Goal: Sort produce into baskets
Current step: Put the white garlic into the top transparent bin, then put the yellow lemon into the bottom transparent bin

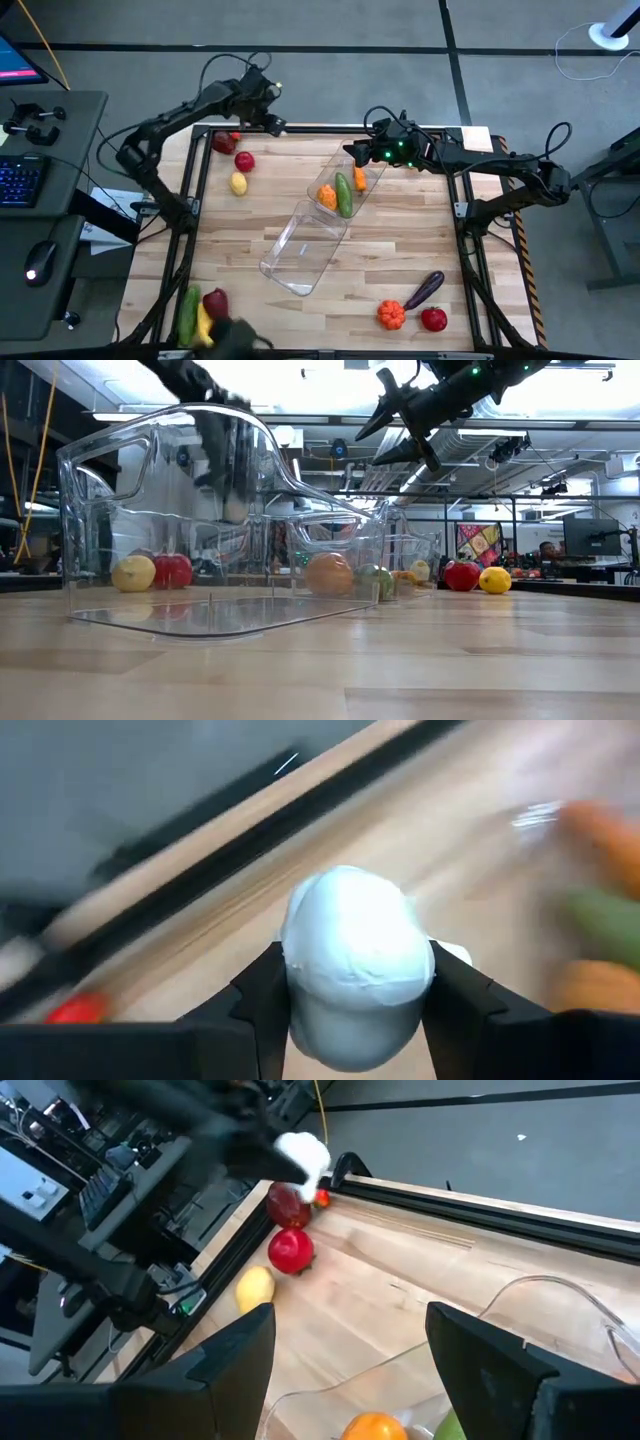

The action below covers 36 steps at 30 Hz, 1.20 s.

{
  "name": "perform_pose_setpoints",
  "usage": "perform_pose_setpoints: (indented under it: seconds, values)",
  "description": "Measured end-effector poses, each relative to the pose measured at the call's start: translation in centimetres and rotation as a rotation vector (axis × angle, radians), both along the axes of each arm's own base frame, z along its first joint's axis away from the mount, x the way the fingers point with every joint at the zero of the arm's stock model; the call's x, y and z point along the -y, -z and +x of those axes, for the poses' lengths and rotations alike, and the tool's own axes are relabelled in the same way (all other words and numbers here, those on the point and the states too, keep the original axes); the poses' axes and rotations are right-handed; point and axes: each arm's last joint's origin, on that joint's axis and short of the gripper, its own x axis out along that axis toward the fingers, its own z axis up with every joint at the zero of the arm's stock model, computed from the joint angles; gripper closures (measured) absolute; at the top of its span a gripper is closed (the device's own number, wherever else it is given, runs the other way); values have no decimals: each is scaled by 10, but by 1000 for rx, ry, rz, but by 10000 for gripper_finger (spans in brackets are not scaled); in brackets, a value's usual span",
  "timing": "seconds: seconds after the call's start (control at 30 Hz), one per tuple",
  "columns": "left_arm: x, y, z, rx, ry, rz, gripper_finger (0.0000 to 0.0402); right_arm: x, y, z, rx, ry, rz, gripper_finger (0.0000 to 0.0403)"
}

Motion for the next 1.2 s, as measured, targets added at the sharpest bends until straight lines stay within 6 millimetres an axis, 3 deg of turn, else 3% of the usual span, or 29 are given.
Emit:
perform_pose_setpoints:
  seconds: [0.13, 0.37, 0.57, 0.7, 1.0, 1.1, 1.2]
  values:
    - [45, -20, 37, 107, 212, 108, 254, 8, -1, -4, 5, 30, -2, 151]
    - [114, -16, 109, 269, 472, 239, 227, 18, -20, -24, 66, 80, -47, 151]
    - [140, -1, 145, 360, 537, 308, 181, 22, -35, -41, 107, 114, -81, 151]
    - [141, 3, 148, 365, 517, 285, 148, 22, -39, -48, 112, 125, -85, 151]
    - [126, -10, 138, 410, 451, 274, 101, 21, -40, -49, 100, 120, -98, 151]
    - [121, -15, 126, 362, 425, 269, 100, 21, -39, -50, 95, 119, -96, 151]
    - [110, -25, 100, 233, 342, 302, 99, 21, -39, -50, 89, 120, -93, 151]
